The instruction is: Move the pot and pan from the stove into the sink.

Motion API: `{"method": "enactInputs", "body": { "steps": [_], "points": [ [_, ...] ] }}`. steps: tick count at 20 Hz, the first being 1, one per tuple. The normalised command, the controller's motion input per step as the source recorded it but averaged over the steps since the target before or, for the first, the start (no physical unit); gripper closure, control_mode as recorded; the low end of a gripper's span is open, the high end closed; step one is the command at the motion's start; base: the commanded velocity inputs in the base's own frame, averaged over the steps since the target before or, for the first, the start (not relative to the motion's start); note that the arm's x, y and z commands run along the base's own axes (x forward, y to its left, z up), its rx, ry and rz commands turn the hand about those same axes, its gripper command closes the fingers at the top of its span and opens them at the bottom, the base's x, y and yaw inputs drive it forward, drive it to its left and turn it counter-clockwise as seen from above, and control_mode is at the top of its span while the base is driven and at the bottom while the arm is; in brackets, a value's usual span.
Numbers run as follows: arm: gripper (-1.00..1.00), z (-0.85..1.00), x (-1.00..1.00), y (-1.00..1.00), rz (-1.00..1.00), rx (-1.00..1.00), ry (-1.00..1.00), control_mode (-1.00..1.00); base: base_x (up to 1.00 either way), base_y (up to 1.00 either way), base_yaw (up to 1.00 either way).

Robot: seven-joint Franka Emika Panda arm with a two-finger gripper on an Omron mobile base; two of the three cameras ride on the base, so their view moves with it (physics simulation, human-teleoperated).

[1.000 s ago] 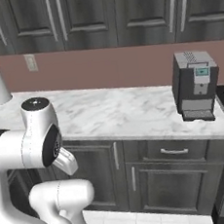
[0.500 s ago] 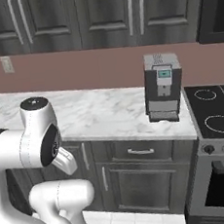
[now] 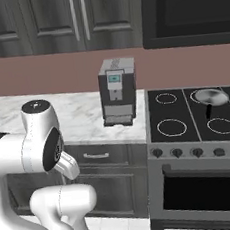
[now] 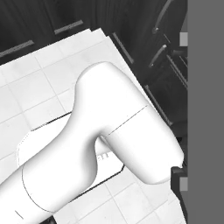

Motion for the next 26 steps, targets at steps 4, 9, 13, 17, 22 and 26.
{"method": "enactInputs", "body": {
  "steps": [4, 9, 13, 17, 22, 26],
  "points": [
    [-1.00, 0.00, 0.00, 0.00, 0.00, 0.00, 0.00, 1.00, 0.22, -0.84, -0.05],
    [-1.00, 0.00, 0.00, 0.00, 0.00, 0.00, 0.00, 1.00, 0.27, -0.84, -0.05],
    [-1.00, 0.00, 0.00, 0.00, 0.00, 0.00, 0.00, 1.00, 0.31, -0.84, -0.05],
    [-1.00, 0.00, 0.00, 0.00, 0.00, 0.00, 0.00, 1.00, 0.31, -0.84, -0.05],
    [-1.00, 0.00, 0.00, 0.00, 0.00, 0.00, 0.00, 1.00, 0.34, -0.83, -0.04],
    [-1.00, 0.00, 0.00, 0.00, 0.00, 0.00, 0.00, 1.00, 0.36, -0.72, -0.03]
  ]
}}
